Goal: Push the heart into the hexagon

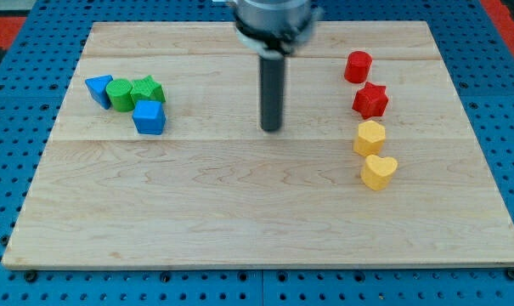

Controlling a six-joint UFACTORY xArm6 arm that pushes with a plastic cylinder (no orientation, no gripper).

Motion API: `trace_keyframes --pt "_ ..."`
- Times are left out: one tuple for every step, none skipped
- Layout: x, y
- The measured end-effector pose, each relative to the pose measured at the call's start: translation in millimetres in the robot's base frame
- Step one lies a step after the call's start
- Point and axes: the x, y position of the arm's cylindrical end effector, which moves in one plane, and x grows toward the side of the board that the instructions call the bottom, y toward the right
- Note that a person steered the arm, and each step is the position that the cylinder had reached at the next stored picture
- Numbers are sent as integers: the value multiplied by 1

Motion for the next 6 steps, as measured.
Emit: trace_keyframes --pt "71 70" --pt "72 173" --pt "70 183" --pt "67 161" --pt "50 122" --pt "7 126"
